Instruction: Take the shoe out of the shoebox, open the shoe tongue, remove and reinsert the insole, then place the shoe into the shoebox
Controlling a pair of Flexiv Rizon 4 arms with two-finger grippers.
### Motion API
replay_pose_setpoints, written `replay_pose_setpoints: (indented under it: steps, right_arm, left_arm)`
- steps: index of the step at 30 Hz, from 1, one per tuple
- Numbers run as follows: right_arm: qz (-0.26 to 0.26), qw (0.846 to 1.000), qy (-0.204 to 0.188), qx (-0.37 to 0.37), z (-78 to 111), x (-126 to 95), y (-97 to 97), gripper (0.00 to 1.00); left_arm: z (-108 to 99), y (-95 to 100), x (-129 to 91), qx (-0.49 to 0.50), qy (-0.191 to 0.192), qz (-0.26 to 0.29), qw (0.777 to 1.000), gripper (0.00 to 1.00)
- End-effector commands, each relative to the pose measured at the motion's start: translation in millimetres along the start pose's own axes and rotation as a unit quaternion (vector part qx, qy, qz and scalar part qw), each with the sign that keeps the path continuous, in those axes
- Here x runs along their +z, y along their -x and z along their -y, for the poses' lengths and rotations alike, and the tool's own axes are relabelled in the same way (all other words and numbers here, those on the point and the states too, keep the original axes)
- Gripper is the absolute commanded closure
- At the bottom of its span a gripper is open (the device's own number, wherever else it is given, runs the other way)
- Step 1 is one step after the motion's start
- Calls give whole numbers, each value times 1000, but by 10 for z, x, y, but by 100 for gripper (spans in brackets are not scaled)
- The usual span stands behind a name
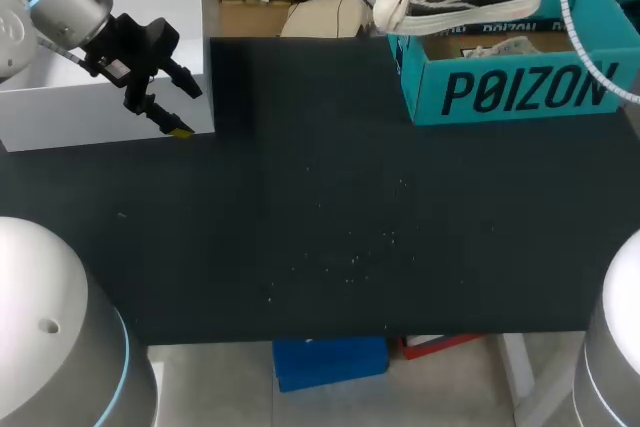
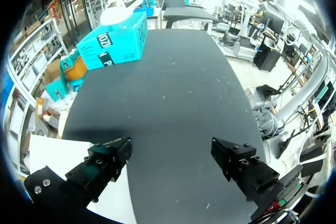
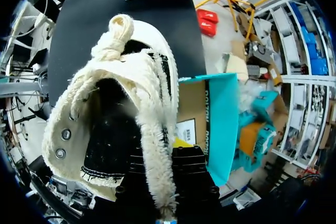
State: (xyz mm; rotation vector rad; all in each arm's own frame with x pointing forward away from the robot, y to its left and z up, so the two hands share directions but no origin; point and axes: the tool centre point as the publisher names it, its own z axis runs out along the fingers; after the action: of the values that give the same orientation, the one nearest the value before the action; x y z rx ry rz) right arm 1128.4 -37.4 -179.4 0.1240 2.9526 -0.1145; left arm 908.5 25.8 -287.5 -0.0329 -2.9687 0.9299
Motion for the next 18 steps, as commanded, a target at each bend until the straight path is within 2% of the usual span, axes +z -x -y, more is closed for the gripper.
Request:
replay_pose_setpoints:
  steps: [1,4,9,18]
  right_arm:
    - [-33,998,44,-13,350,131,571,100]
    - [-39,998,49,-22,546,259,861,100]
    - [-52,997,54,-29,787,522,1154,100]
    - [-67,995,65,-39,923,896,1454,100]
  left_arm:
    - [-6,-4,8,1,0,2,1000,0]
    - [-6,-4,8,1,0,2,1000,0]
    - [-6,-4,8,1,0,2,1000,0]
    - [-6,-4,8,1,0,2,1000,0]
